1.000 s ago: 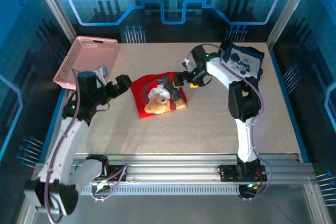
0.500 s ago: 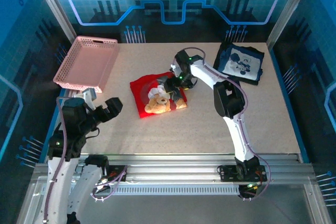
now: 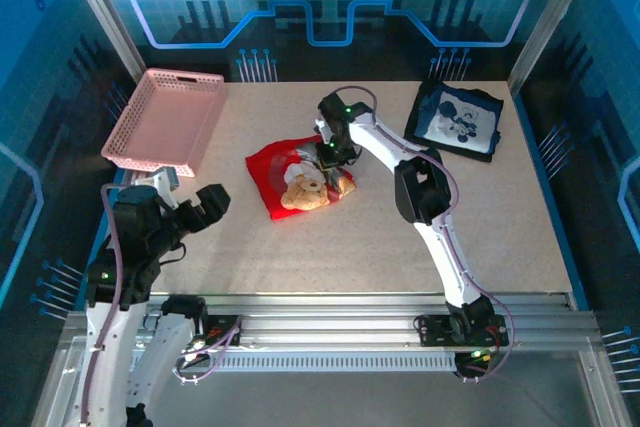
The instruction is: Fold and stack the t-shirts
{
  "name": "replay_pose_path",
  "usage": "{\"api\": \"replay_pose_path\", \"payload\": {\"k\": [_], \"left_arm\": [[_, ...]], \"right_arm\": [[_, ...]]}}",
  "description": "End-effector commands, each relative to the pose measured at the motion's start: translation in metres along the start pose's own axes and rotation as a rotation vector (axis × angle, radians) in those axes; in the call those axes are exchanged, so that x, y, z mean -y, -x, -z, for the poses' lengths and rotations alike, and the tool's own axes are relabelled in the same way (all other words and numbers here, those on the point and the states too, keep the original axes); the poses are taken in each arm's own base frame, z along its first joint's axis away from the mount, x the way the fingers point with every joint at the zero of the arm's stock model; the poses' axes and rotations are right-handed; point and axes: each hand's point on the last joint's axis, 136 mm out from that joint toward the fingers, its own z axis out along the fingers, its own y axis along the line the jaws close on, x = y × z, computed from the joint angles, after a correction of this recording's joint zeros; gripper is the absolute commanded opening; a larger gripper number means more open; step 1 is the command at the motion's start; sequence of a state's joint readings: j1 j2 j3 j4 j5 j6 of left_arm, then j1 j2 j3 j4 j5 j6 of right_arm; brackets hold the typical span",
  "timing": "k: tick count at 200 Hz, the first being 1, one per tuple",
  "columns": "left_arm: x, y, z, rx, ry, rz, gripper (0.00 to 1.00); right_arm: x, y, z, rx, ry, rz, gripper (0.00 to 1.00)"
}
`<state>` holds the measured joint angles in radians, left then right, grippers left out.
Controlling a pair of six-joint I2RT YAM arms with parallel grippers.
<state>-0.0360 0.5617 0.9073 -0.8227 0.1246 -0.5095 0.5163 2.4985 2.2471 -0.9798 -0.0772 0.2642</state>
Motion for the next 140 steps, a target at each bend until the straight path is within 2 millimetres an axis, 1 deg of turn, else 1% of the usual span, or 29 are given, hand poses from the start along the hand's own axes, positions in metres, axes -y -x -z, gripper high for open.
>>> {"api": "replay_pose_path", "payload": {"k": [1, 22, 35, 36, 39, 63, 72, 79, 80, 82, 88, 103, 105, 109, 121, 140], "left_arm": [[0.011, 0.010, 0.002, 0.031, -0.041, -0.039, 0.99], [0.014, 0.013, 0.001, 0.061, -0.062, -0.069, 0.99], [0.015, 0.015, -0.002, 0.068, -0.071, -0.082, 0.99], [0.016, 0.016, -0.002, 0.068, -0.072, -0.082, 0.99], [0.016, 0.016, -0.003, 0.067, -0.074, -0.085, 0.99], [0.017, 0.016, -0.015, 0.041, -0.081, -0.079, 0.99], [0.018, 0.015, -0.021, 0.029, -0.091, -0.072, 0.99], [0.019, 0.014, -0.025, 0.022, -0.097, -0.065, 0.99], [0.019, 0.014, -0.026, 0.022, -0.098, -0.065, 0.99], [0.018, 0.014, -0.027, 0.020, -0.098, -0.063, 0.99], [0.018, 0.014, -0.030, 0.017, -0.099, -0.057, 0.99], [0.018, 0.015, -0.036, 0.015, -0.102, -0.054, 0.99], [0.018, 0.015, -0.037, 0.015, -0.103, -0.053, 0.99], [0.018, 0.015, -0.038, 0.015, -0.101, -0.053, 0.99], [0.016, 0.015, -0.041, 0.010, -0.093, -0.053, 0.99], [0.014, 0.014, -0.045, 0.001, -0.086, -0.056, 0.99]], "right_arm": [[0.029, 0.033, 0.069, 0.165, -0.168, -0.001, 0.00], [0.062, 0.054, 0.117, 0.282, -0.224, -0.078, 0.00], [0.086, 0.064, 0.132, 0.325, -0.258, -0.123, 0.00], [0.086, 0.065, 0.141, 0.342, -0.258, -0.125, 0.00], [0.090, 0.068, 0.152, 0.366, -0.263, -0.130, 0.00], [0.122, 0.086, 0.180, 0.445, -0.285, -0.167, 0.00], [0.132, 0.095, 0.195, 0.496, -0.290, -0.167, 0.00], [0.137, 0.101, 0.203, 0.526, -0.294, -0.160, 0.00], [0.139, 0.102, 0.198, 0.519, -0.295, -0.160, 0.00], [0.142, 0.103, 0.194, 0.516, -0.297, -0.158, 0.00], [0.149, 0.108, 0.196, 0.533, -0.304, -0.156, 0.00], [0.165, 0.119, 0.208, 0.575, -0.319, -0.161, 0.00], [0.166, 0.121, 0.214, 0.589, -0.321, -0.162, 0.00], [0.169, 0.123, 0.217, 0.599, -0.325, -0.164, 0.00], [0.182, 0.128, 0.225, 0.623, -0.335, -0.173, 0.00], [0.194, 0.131, 0.236, 0.653, -0.343, -0.169, 0.00]]}}
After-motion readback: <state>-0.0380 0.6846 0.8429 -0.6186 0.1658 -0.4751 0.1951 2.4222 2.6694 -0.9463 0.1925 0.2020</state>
